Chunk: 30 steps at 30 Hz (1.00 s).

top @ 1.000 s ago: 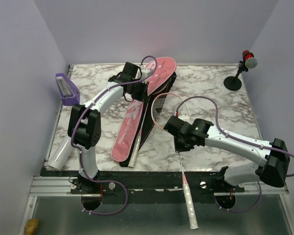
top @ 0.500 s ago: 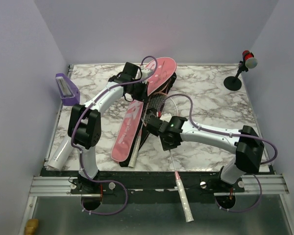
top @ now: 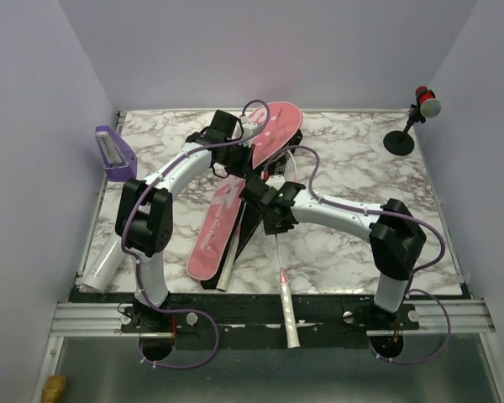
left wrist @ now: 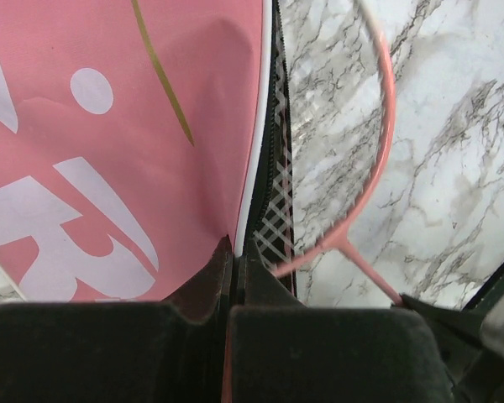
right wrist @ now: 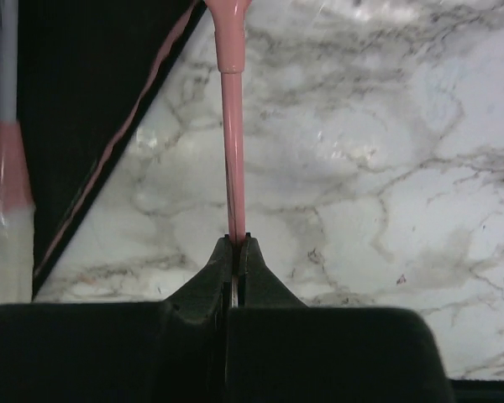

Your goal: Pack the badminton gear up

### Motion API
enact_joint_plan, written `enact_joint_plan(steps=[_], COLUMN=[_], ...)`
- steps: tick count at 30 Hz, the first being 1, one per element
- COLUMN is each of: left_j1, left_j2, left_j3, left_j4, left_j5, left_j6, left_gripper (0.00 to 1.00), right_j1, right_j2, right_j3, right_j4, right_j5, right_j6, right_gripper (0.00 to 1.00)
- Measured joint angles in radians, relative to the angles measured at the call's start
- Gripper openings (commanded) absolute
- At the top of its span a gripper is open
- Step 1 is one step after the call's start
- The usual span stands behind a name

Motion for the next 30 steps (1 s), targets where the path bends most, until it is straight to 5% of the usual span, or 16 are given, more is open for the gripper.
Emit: enact_joint_plan(steps=[6,20,26,30], left_j1=[0.0,0.0,0.011,0.02], left_j2=[-0.015,-0.024,-0.024,-0.024], left_j3=[-0.013,-0.013,-0.013,-0.013], left_j4=[0.0,-0.032,-0.042,-0.054], left_j5=[0.021,0.058,0.062,0.06], left_j6=[-0.01,-0.026,-0.031,-0.024], left_gripper=[0.0,0.0,0.0,0.0], right_j1=[-0.105,-0.101,-0.102,-0.111], right_j2=[0.033,0.161,0.161,0.147], right_j3=[0.058,0.117,0.111,0.059], right_j4=[0.072,0.321,0.404,0.465], right_j5=[-0.002,-0.11,-0.137,-0.158], right_j6=[0.036,0.068,0.057,0.058], right_gripper=[0.0,0.0,0.37,0.49])
